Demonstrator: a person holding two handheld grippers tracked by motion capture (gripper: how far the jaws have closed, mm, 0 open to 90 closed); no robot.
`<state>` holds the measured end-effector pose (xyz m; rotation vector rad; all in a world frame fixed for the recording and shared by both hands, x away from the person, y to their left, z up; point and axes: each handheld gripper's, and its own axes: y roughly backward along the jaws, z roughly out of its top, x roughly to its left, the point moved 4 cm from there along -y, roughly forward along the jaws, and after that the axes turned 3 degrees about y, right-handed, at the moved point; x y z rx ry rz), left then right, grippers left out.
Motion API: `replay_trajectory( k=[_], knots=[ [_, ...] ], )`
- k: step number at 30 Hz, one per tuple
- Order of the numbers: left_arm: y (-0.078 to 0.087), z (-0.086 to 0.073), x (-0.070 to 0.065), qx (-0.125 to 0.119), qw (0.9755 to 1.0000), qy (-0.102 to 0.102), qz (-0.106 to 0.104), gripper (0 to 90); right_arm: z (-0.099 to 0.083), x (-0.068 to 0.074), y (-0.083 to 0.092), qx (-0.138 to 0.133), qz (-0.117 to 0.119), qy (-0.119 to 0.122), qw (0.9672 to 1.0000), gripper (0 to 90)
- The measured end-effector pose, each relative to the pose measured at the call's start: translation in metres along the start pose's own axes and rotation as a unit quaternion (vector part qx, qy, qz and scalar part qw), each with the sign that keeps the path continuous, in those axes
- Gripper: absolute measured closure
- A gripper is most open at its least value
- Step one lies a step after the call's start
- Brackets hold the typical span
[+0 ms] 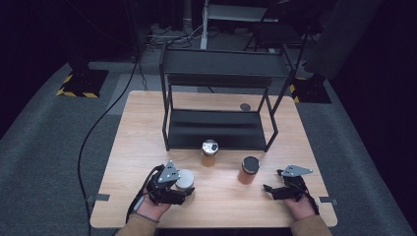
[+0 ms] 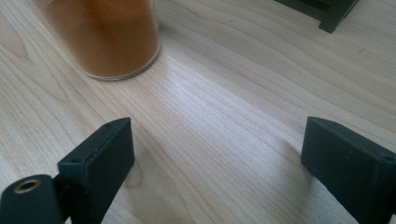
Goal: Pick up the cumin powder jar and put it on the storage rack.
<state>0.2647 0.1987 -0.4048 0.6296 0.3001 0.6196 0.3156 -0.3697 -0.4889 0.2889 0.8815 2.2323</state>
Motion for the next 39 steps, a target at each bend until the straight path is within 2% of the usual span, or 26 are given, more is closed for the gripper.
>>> replay_trajectory(
  k=[8, 14, 23, 29, 34, 39],
  knots=[
    [0.000, 0.010, -0.005, 0.018, 0.9998, -0.010, 0.006, 33.0, 0.000, 0.000, 0.000, 0.000, 0.000, 0.000, 1.0000, 9.5],
    [0.005, 0.025, -0.005, 0.024, 0.9996, -0.012, -0.003, 33.0, 0.000, 0.000, 0.000, 0.000, -0.001, -0.001, 1.0000, 9.4],
    [0.015, 0.044, -0.004, 0.021, 0.9996, -0.018, 0.002, 33.0, 0.000, 0.000, 0.000, 0.000, -0.001, -0.001, 1.0000, 9.4],
    [0.021, 0.063, 0.004, 0.020, 0.9996, -0.017, -0.005, 33.0, 0.000, 0.000, 0.000, 0.000, 0.000, -0.001, 1.0000, 9.4],
    [0.024, 0.076, 0.011, 0.018, 0.9997, -0.016, -0.003, 33.0, 0.000, 0.000, 0.000, 0.000, 0.000, -0.001, 1.0000, 9.4],
    [0.024, 0.090, 0.017, 0.025, 0.9995, -0.017, -0.001, 33.0, 0.000, 0.000, 0.000, 0.000, 0.000, 0.000, 1.0000, 9.4]
  ],
)
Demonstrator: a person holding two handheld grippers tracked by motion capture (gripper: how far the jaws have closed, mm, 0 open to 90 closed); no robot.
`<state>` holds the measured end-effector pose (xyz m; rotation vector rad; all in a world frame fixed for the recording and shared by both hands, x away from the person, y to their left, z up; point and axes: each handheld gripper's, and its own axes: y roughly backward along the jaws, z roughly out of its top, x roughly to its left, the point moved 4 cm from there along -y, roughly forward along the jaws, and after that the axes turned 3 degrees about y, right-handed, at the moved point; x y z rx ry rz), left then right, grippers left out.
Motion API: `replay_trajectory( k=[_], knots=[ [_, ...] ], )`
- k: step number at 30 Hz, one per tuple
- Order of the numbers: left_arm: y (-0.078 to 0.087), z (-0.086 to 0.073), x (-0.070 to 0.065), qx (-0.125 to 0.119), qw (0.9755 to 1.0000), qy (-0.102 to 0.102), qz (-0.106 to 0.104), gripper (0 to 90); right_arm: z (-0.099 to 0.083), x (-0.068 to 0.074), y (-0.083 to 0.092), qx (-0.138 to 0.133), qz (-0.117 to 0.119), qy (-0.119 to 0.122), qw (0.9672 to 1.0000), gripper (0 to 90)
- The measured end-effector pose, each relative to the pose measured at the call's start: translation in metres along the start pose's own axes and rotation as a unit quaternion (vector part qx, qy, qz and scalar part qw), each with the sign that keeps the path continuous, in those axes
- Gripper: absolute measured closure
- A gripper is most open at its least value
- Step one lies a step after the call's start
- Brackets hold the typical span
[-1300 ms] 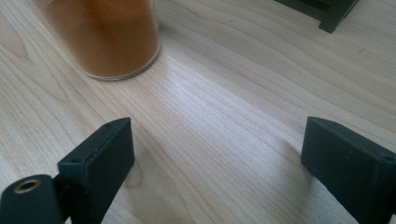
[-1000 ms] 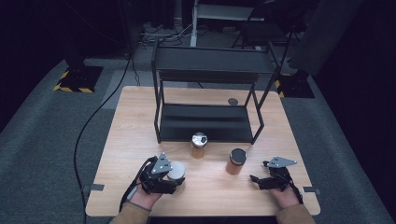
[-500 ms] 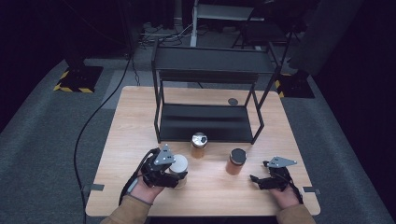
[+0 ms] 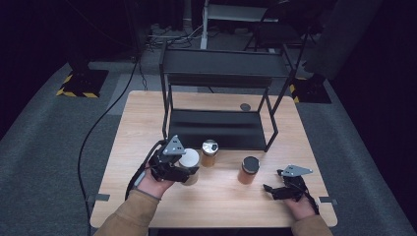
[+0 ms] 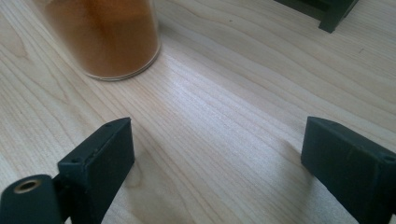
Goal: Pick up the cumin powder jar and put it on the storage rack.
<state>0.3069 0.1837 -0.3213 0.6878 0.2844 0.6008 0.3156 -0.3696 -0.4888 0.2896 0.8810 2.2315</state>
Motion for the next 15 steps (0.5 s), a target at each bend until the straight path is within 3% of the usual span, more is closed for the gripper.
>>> replay_trajectory(
  k=[15],
  knots=[
    [-0.005, 0.022, 0.025, 0.004, 0.9998, 0.015, 0.009, 33.0, 0.000, 0.000, 0.000, 0.000, 0.000, 0.000, 1.0000, 9.4]
  ],
)
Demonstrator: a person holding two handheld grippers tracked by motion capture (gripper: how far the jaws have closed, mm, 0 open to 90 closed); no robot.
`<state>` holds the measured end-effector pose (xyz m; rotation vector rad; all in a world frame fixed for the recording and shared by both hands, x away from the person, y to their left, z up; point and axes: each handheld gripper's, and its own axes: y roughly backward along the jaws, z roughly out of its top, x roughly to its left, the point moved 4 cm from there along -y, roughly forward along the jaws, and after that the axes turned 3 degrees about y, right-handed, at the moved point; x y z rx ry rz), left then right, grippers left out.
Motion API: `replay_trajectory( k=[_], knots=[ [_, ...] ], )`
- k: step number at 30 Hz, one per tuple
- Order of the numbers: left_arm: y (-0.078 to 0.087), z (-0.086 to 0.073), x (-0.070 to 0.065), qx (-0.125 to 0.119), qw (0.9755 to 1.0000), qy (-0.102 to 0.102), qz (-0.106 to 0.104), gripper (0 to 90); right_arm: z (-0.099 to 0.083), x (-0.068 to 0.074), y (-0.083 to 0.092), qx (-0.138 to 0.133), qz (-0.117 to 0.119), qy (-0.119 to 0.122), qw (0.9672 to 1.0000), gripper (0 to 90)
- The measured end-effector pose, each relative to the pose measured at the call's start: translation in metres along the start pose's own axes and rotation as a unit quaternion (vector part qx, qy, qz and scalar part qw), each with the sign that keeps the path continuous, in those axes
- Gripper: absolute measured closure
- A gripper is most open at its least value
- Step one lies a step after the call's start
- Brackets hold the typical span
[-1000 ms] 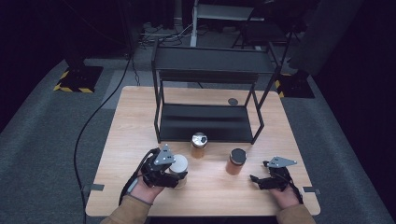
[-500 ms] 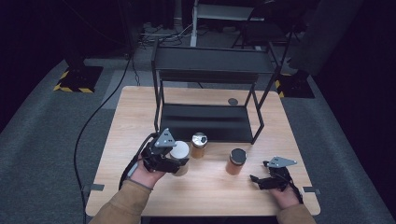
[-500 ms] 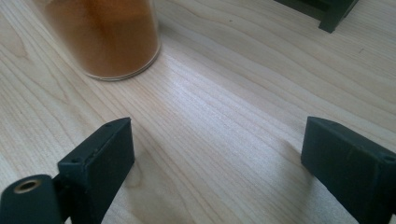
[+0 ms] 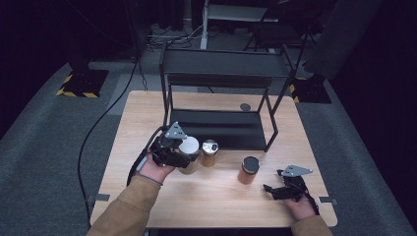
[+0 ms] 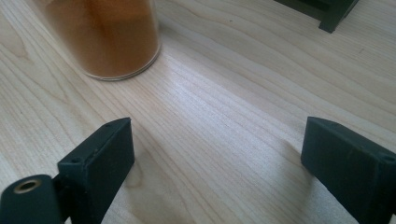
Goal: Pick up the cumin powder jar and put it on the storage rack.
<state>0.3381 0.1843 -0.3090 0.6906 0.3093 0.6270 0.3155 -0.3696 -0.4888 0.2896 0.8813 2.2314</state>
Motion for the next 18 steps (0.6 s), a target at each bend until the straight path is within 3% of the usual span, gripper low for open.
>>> replay_trajectory(
  k=[8, 18],
  knots=[
    [0.001, 0.016, 0.014, -0.001, 1.0000, 0.001, 0.007, 33.0, 0.000, 0.000, 0.000, 0.001, 0.002, 0.001, 1.0000, 8.8],
    [-0.011, 0.036, 0.029, 0.010, 0.9995, 0.004, 0.028, 33.0, 0.001, -0.001, -0.001, 0.001, 0.004, 0.004, 1.0000, 8.8]
  ],
)
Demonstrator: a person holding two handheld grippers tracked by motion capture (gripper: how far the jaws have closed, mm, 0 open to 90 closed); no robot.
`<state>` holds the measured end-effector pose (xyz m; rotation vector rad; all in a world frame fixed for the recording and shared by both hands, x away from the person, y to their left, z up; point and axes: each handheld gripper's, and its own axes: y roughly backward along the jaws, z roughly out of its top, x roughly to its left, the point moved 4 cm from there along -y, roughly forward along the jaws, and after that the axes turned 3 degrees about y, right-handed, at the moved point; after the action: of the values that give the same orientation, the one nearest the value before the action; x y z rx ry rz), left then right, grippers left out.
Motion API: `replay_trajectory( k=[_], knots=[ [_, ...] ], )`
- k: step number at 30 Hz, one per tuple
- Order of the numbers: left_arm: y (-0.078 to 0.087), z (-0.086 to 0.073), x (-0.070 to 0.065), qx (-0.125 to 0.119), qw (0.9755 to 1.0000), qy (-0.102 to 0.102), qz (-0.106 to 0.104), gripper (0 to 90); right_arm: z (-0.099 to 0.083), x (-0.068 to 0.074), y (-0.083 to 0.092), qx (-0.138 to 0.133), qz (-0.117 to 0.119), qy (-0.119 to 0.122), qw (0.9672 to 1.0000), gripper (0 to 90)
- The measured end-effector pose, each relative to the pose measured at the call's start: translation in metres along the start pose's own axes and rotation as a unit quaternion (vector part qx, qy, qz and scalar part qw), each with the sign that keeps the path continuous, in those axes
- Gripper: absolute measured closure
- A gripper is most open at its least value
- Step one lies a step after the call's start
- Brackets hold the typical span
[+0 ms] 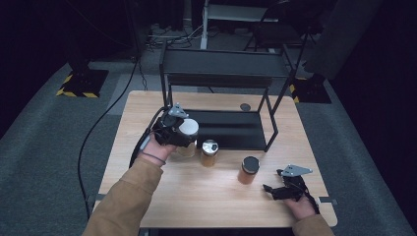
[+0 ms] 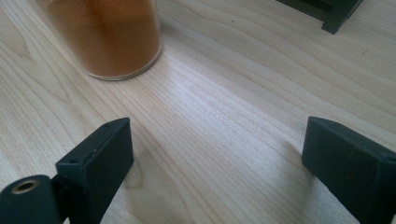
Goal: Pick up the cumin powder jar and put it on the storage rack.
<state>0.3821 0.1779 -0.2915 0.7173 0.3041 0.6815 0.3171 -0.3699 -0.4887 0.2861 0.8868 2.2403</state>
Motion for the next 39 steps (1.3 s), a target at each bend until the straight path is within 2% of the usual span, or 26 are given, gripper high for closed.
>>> replay_trajectory(
  k=[4, 7, 13, 17, 23, 39],
  knots=[
    [-0.011, 0.008, 0.001, 0.007, 0.9997, -0.012, 0.018, 33.0, 0.000, 0.000, 0.000, 0.000, 0.000, 0.000, 1.0000, 8.8],
    [-0.016, 0.010, 0.003, 0.007, 0.9997, -0.011, 0.022, 33.1, 0.000, 0.000, 0.000, 0.000, 0.000, 0.000, 1.0000, 8.8],
    [-0.035, 0.012, 0.012, 0.008, 0.9990, 0.010, 0.043, 33.0, 0.000, 0.000, 0.000, 0.000, 0.000, 0.000, 1.0000, 8.8],
    [-0.049, 0.012, 0.024, 0.010, 0.9985, 0.029, 0.045, 33.0, 0.000, 0.000, 0.000, 0.000, 0.001, 0.001, 1.0000, 8.8],
    [-0.062, 0.012, 0.031, 0.011, 0.9979, 0.045, 0.046, 33.0, 0.000, 0.000, 0.000, 0.000, 0.000, 0.001, 1.0000, 8.9],
    [-0.087, 0.017, 0.033, 0.026, 0.9972, 0.053, 0.045, 33.0, 0.000, 0.000, 0.000, 0.000, 0.000, 0.000, 1.0000, 8.9]
  ],
)
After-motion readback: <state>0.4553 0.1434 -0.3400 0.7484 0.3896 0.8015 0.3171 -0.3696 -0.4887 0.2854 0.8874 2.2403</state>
